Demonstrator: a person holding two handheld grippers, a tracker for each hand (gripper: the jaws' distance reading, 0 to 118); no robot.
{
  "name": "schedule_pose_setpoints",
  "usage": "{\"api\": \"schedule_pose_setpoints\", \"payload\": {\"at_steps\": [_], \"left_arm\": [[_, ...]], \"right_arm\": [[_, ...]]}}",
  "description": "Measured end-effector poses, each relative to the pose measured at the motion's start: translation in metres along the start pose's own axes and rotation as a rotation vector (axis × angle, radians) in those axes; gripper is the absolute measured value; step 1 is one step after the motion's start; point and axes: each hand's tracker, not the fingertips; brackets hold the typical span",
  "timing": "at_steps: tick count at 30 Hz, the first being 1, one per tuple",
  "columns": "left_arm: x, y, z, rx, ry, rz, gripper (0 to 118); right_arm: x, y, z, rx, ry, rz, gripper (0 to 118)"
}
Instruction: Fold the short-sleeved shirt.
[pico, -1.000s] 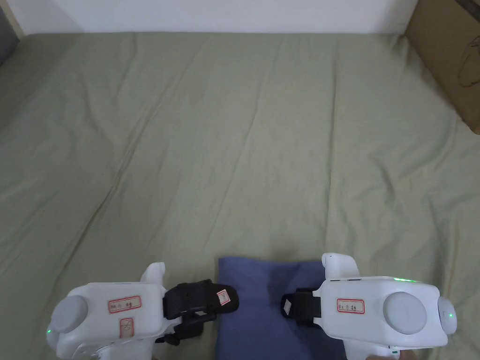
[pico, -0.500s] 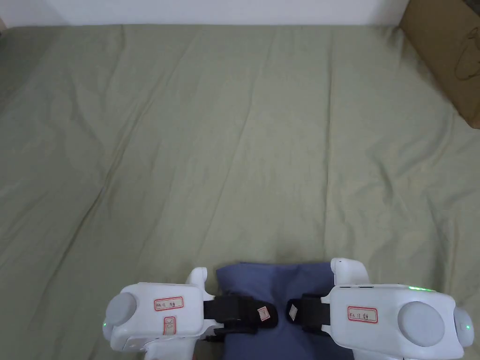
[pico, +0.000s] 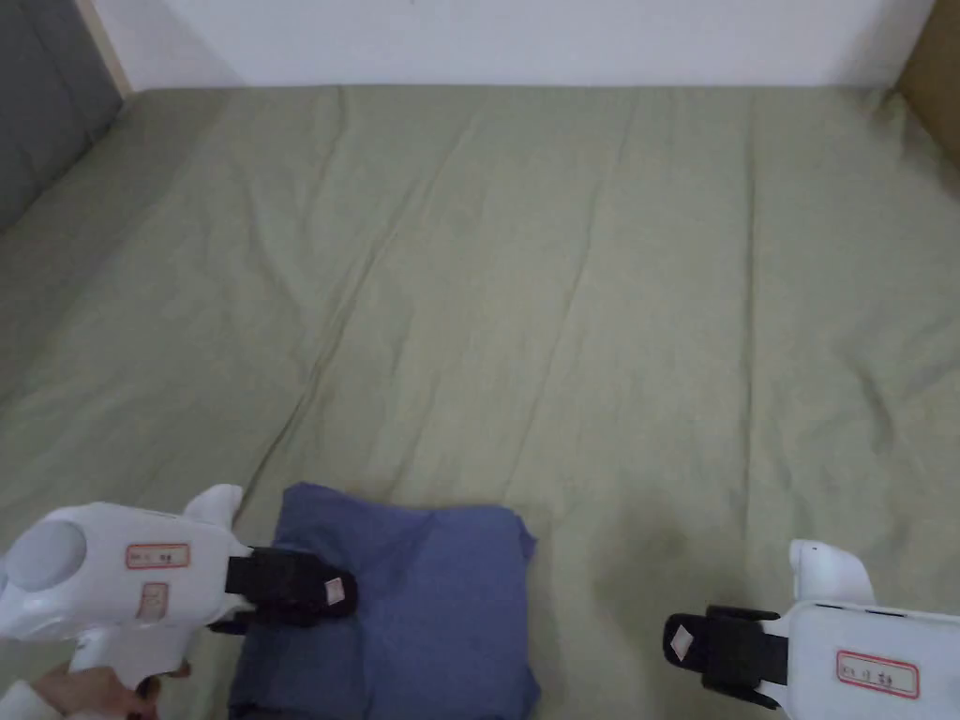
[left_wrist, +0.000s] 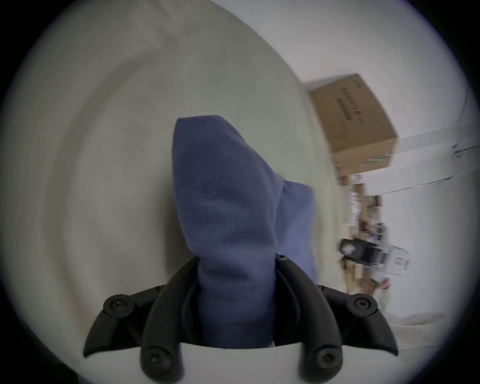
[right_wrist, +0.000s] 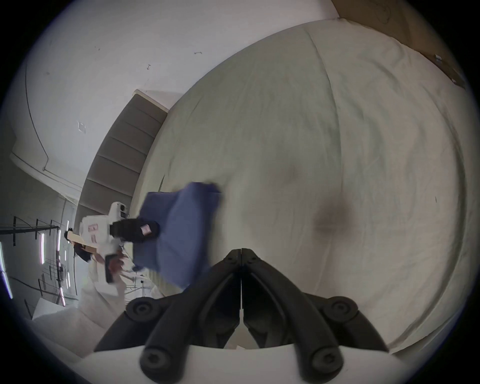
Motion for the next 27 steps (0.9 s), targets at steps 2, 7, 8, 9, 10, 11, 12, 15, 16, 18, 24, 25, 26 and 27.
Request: {"api": "schedule_pose_setpoints", "payload": {"at_steps": [2, 7, 8, 9, 10, 11, 12, 15, 16, 18, 24, 25, 26, 27], "left_arm": [[-0.011, 0.020, 0.023, -0.002, 0.141, -0.034, 32], [-0.060, 0.068, 0.081, 0.018, 0.409, -0.025, 31], [-0.075, 0.056, 0.091, 0.011, 0.458, -0.037, 31], [-0.081, 0.062, 0.100, 0.016, 0.542, -0.027, 31], [-0.085, 0.065, 0.105, 0.011, 0.606, -0.042, 31], [-0.104, 0.078, 0.114, -0.003, 0.667, -0.070, 31], [-0.109, 0.083, 0.120, 0.002, 0.706, -0.065, 31], [-0.127, 0.092, 0.135, -0.013, 0.812, -0.065, 31], [-0.134, 0.098, 0.137, -0.032, 0.857, -0.086, 32], [-0.143, 0.107, 0.144, -0.015, 1.009, -0.060, 32], [-0.163, 0.100, 0.169, 0.072, 1.047, 0.028, 108], [-0.162, 0.097, 0.174, 0.088, 1.026, 0.043, 107], [-0.161, 0.095, 0.178, 0.114, 1.017, 0.056, 107], [-0.157, 0.095, 0.179, 0.110, 1.020, 0.060, 107]], "right_arm": [[-0.001, 0.000, -0.003, -0.001, -0.018, 0.009, 0], [0.003, 0.000, -0.006, -0.006, -0.043, -0.007, 0], [0.002, 0.001, -0.006, -0.004, -0.058, -0.015, 0], [0.000, 0.001, -0.005, -0.005, -0.073, -0.018, 0], [0.000, 0.002, -0.005, -0.004, -0.084, -0.016, 0], [0.000, 0.003, -0.005, 0.002, -0.099, -0.019, 0], [-0.001, 0.005, -0.004, 0.003, -0.102, -0.019, 0], [-0.002, 0.008, -0.002, 0.013, -0.122, -0.018, 0], [-0.002, 0.008, -0.003, 0.013, -0.127, -0.019, 0], [0.002, 0.010, -0.011, -0.006, -0.150, -0.007, 0], [-0.004, 0.003, -0.028, -0.060, -0.155, -0.001, 0], [-0.008, 0.003, -0.031, -0.075, -0.170, 0.009, 0], [-0.009, 0.002, -0.033, -0.080, -0.176, 0.024, 0], [-0.010, 0.001, -0.035, -0.084, -0.181, 0.024, 0]]}}
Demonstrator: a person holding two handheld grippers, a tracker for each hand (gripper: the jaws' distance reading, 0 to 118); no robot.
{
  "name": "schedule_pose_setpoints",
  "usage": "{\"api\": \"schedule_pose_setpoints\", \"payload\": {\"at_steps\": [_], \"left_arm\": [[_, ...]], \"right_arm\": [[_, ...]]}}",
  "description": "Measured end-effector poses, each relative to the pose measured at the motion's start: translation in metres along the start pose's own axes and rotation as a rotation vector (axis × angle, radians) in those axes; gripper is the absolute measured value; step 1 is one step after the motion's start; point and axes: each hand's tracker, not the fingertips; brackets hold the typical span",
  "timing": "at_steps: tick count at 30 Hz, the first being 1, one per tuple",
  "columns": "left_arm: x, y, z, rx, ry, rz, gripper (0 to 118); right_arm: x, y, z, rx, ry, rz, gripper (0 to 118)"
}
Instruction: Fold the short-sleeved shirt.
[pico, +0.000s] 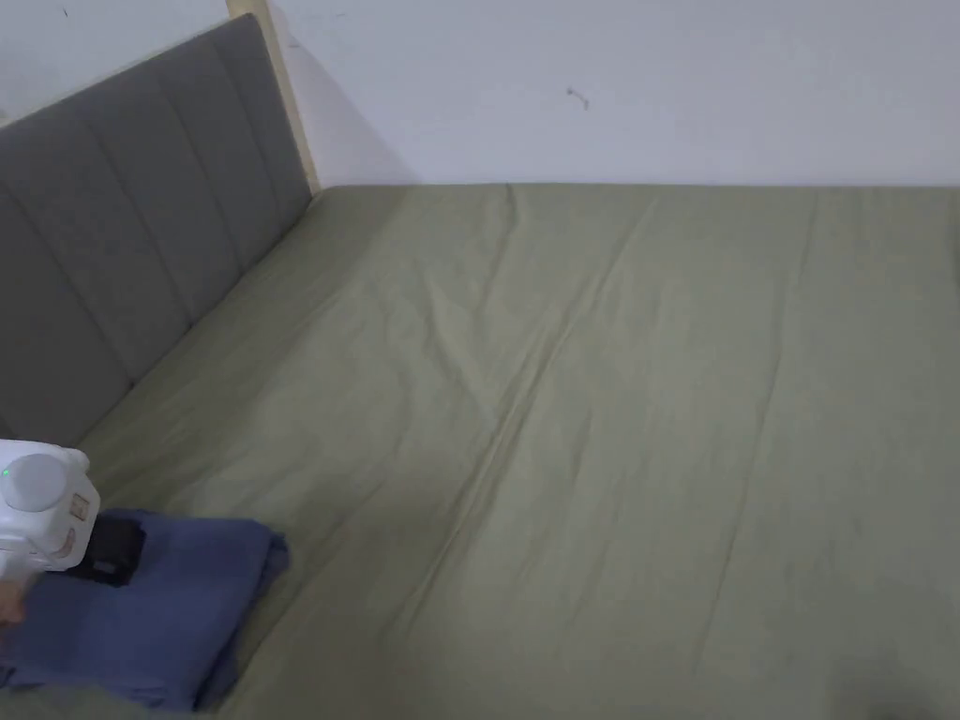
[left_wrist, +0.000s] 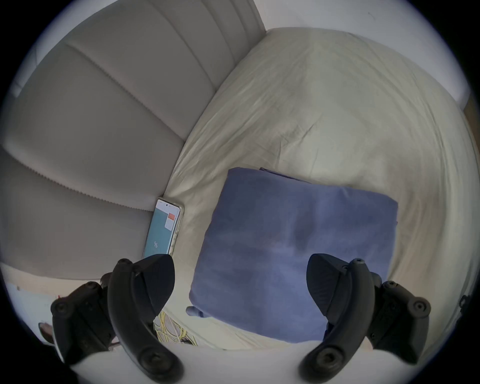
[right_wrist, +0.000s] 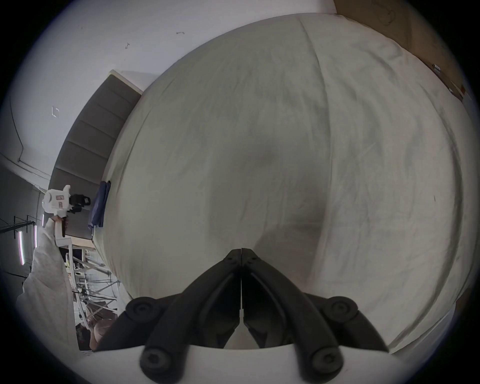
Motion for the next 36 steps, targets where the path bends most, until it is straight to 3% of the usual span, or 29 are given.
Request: {"api": "schedule_pose_setpoints", "payload": {"at_steps": [2, 3, 4, 6, 19, 25, 28, 32, 34, 36], "left_arm": [[0.001, -0.004, 0.006, 0.005, 0.007, 0.003, 105], [0.002, -0.006, 0.010, 0.019, 0.006, -0.002, 92], [0.010, -0.011, 0.018, 0.035, -0.006, -0.004, 66], [0.023, -0.019, 0.030, 0.074, -0.081, -0.016, 0], [0.127, -0.092, 0.143, 0.345, -0.172, -0.011, 0], [0.191, -0.148, 0.224, 0.525, -0.194, 0.018, 0], [0.216, -0.176, 0.261, 0.654, -0.162, -0.003, 0], [0.243, -0.212, 0.312, 0.831, -0.221, 0.005, 0], [0.259, -0.228, 0.334, 0.909, -0.194, 0.000, 0], [0.269, -0.243, 0.351, 1.016, -0.259, 0.001, 0]], "right_arm": [[0.000, -0.001, -0.002, -0.008, 0.016, -0.005, 0], [0.000, -0.001, -0.001, -0.006, 0.016, -0.008, 0], [-0.001, -0.002, -0.001, -0.006, 0.015, -0.006, 0], [-0.002, -0.003, 0.000, -0.001, 0.009, 0.006, 0], [-0.004, -0.008, 0.037, 0.135, -0.008, 0.046, 0], [-0.024, -0.013, 0.088, 0.370, -0.127, 0.175, 0], [-0.025, -0.009, 0.121, 0.453, -0.033, 0.148, 0], [-0.052, -0.020, 0.162, 0.634, -0.145, 0.326, 0], [-0.062, -0.025, 0.180, 0.745, -0.164, 0.350, 0], [-0.069, -0.029, 0.195, 0.833, -0.180, 0.388, 0]]}}
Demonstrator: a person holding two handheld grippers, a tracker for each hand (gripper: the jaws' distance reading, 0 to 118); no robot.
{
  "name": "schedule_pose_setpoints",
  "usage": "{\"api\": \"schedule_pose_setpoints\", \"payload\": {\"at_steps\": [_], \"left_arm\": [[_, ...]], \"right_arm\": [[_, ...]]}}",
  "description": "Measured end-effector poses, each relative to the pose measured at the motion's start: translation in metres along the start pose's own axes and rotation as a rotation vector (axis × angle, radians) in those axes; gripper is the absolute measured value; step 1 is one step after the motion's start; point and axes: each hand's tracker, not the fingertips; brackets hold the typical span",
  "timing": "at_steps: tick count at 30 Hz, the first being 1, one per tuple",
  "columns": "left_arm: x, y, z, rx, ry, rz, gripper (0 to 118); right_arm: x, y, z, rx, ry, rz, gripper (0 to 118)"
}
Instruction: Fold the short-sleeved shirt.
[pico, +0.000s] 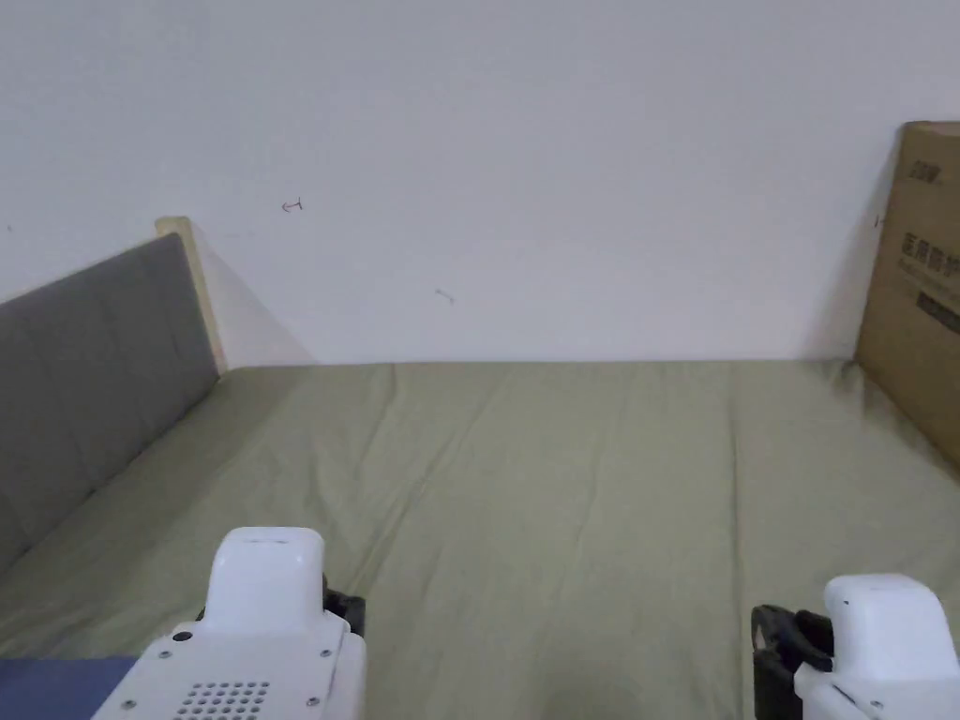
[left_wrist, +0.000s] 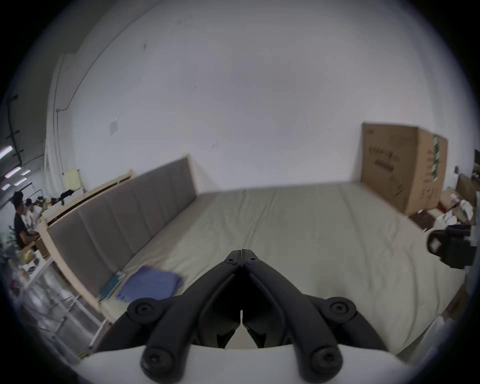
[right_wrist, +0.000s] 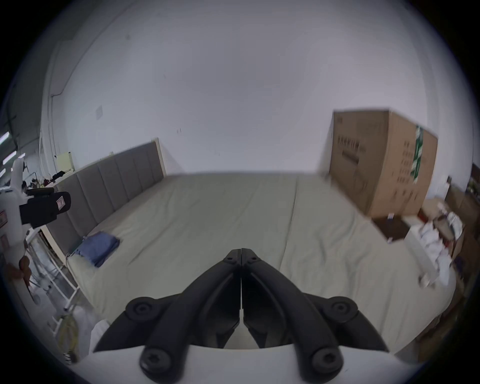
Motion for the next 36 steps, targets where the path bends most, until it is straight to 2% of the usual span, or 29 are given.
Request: {"api": "schedule_pose_setpoints", "payload": {"at_steps": [2, 4, 6, 8, 13, 36], "left_arm": [[0.013, 0.002, 0.020, 0.099, -0.091, 0.046, 0], [0.027, 0.004, 0.030, 0.100, -0.057, 0.035, 0], [0.035, 0.005, 0.040, 0.149, -0.079, 0.060, 0], [0.039, 0.007, 0.045, 0.158, -0.097, 0.086, 0], [0.042, 0.007, 0.048, 0.179, -0.079, 0.064, 0], [0.043, 0.008, 0.036, 0.151, -0.077, 0.073, 0]], "right_arm": [[-0.005, 0.009, 0.011, 0.081, -0.010, -0.010, 0], [-0.009, 0.012, 0.020, 0.123, -0.052, -0.029, 0], [-0.013, 0.011, 0.032, 0.182, -0.050, 0.002, 0], [-0.016, 0.011, 0.044, 0.244, -0.105, 0.043, 0], [-0.021, 0.013, 0.059, 0.320, -0.171, 0.065, 0], [-0.020, 0.014, 0.048, 0.296, -0.186, 0.053, 0]]}}
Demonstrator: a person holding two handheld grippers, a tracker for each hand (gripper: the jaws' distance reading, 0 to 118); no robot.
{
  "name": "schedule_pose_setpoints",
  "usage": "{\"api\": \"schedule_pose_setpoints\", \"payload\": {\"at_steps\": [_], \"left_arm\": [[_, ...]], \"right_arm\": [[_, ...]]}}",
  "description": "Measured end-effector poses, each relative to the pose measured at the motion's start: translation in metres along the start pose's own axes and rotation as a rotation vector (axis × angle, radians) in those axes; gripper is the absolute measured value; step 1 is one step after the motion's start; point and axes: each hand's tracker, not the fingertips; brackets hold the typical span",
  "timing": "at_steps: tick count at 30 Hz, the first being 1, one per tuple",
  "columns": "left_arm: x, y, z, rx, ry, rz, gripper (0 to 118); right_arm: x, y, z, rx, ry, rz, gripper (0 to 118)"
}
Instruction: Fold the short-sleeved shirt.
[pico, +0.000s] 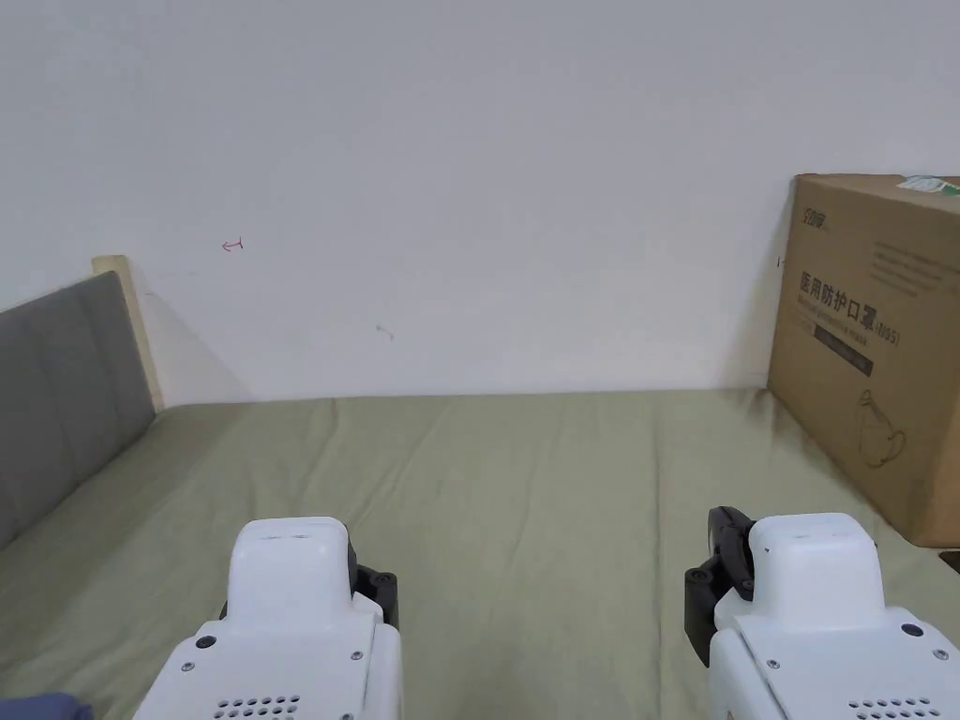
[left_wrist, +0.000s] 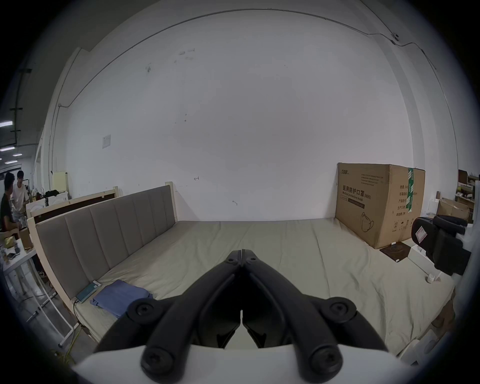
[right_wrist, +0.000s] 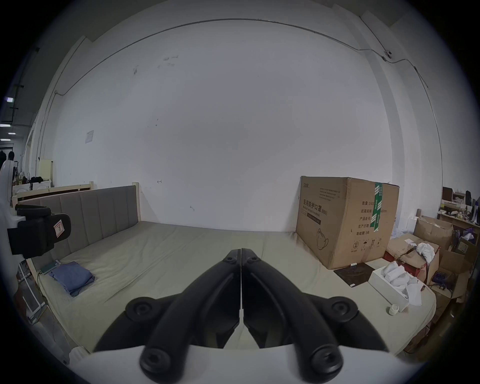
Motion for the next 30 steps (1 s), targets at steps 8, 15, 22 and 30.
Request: {"api": "schedule_pose_setpoints", "payload": {"at_steps": [8, 15, 22, 30], "left_arm": [[-0.001, 0.000, -0.003, 0.012, -0.023, 0.014, 0], [-0.002, 0.001, -0.010, -0.009, -0.042, 0.016, 106], [-0.002, 0.004, -0.008, -0.009, -0.038, 0.026, 116], [-0.004, 0.005, -0.011, -0.034, -0.064, 0.034, 115]], "right_arm": [[0.002, -0.002, -0.004, -0.007, -0.004, -0.008, 1], [0.005, -0.002, -0.008, -0.012, -0.009, -0.038, 79], [0.004, -0.003, -0.010, -0.001, -0.025, -0.020, 111], [0.006, 0.000, -0.011, 0.010, -0.052, -0.026, 111]]}}
